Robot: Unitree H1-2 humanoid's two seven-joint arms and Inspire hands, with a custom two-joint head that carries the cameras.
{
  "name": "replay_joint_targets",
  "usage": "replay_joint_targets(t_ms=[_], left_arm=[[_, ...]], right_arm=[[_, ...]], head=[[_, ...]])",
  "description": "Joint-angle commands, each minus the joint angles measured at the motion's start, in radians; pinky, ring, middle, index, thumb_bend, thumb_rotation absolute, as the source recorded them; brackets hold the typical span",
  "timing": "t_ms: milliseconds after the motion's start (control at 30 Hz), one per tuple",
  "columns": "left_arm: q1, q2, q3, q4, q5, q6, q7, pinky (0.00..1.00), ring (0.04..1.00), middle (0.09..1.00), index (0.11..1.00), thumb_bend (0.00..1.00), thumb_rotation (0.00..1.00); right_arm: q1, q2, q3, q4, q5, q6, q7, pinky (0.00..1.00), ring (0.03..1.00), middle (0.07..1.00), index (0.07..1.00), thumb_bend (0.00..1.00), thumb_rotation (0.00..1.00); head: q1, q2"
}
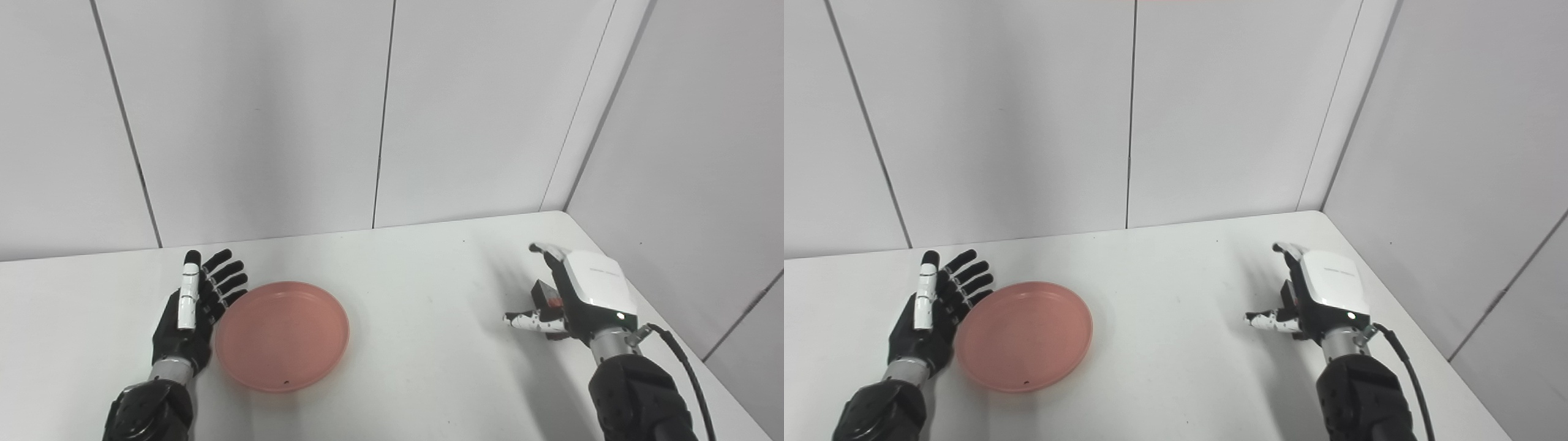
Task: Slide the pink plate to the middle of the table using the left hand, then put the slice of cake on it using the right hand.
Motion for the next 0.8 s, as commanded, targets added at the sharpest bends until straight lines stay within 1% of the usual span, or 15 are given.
replay_joint_targets(t_ms=[0,233,400,567,767], left_arm=[[-0.001,-0.007,-0.004,0.011,-0.002,0.019,-0.003,0.69,0.750,0.750,0.751,0.66,0.95],[0.000,-0.008,-0.007,0.005,0.001,0.029,-0.006,0.69,0.740,0.742,0.756,0.64,0.95],[-0.003,-0.010,-0.006,0.014,-0.004,0.028,-0.012,0.66,0.734,0.736,0.757,0.64,0.94],[-0.005,-0.007,-0.008,0.018,0.002,0.023,-0.012,0.66,0.725,0.731,0.755,0.64,0.94],[-0.004,-0.005,-0.007,0.014,-0.003,0.029,-0.017,0.65,0.722,0.723,0.749,0.65,0.93]], right_arm=[[-0.020,-0.035,-0.021,-0.002,0.008,0.030,-0.006,0.72,0.850,0.863,0.836,1.00,0.44],[-0.041,-0.041,-0.046,0.092,0.015,0.037,-0.009,0.71,0.863,0.876,0.836,1.00,0.42],[-0.057,-0.051,-0.042,0.158,0.026,0.036,-0.041,0.72,0.868,0.882,0.832,1.00,0.44],[-0.067,-0.054,-0.037,0.191,0.028,0.036,-0.054,0.72,0.863,0.877,0.831,1.00,0.45],[-0.055,-0.058,-0.020,0.193,0.050,0.035,-0.072,0.71,0.834,0.854,0.824,1.00,0.47]], head=[[0.000,0.000],[0.002,0.002],[0.007,0.001],[0.008,0.000],[0.014,0.003]])
